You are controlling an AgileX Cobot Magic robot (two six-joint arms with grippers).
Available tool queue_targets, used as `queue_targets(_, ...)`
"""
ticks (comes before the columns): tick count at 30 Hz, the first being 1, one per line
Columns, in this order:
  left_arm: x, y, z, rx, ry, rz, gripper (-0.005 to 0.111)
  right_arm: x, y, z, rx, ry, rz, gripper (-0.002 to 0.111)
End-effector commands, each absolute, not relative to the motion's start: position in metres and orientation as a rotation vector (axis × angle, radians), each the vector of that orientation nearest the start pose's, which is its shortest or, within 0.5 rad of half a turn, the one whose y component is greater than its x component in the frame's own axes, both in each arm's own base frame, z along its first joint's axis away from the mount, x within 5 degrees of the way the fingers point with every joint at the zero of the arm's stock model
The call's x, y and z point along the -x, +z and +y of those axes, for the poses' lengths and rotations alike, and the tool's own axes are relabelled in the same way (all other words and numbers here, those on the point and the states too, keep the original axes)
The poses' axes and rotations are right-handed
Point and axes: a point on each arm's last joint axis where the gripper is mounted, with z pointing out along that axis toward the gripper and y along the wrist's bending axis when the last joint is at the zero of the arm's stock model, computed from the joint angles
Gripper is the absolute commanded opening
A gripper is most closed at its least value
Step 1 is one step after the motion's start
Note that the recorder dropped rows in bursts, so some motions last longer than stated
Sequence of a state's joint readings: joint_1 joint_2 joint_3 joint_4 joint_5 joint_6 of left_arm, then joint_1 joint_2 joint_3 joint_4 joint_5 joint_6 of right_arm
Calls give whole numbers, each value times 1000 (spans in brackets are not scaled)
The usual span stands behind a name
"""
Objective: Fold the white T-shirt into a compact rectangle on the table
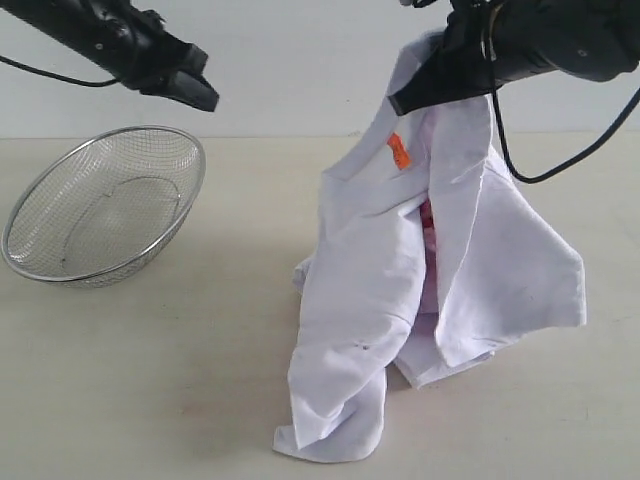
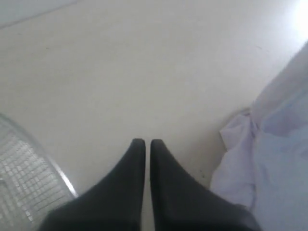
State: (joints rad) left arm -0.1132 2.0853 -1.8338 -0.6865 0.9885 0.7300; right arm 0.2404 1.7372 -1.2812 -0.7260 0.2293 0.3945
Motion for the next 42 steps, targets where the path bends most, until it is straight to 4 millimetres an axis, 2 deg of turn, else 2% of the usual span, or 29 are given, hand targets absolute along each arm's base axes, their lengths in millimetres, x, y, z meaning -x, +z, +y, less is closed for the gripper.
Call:
queue_targets(1,-441,264,-137,-834,-624,2419,4,-422,253,70,522,-221,2062,0)
queue_targets(9,-429,259,-162,-907,-605,2482,4,-488,221,57,444,-299,2115,0)
queue_targets(11,-428,259,-165,-898,-609,2491,4,-503,220,57,424,-319,2108,0)
queue_targets(15,-425,258,-171,-908,-613,2500,4,-519,235,56,347,-352,2099,0)
queue_targets(18,-423,257,-172,-937,-596,2513,4,-520,249,54,288,-355,2111,1)
queue_targets(20,-423,257,-172,-940,-587,2512,4,-519,258,53,269,-365,2106,9)
queue_targets(22,-423,257,-172,-938,-587,2510,4,-520,267,52,269,-386,2100,24)
queue_targets(27,-423,257,-172,-939,-588,2511,4,-521,285,51,241,-394,2073,77)
queue_targets(29,-423,257,-171,-945,-582,2516,4,-521,289,49,224,-410,2085,87)
queue_targets(33,-421,256,-171,-977,-586,2519,4,-513,298,46,186,-477,2155,84)
queue_targets(37,-420,256,-171,-987,-590,2526,4,-502,309,49,246,-548,2191,83)
queue_targets(42,-417,256,-171,-1002,-607,2541,4,-478,335,56,251,-577,2263,83)
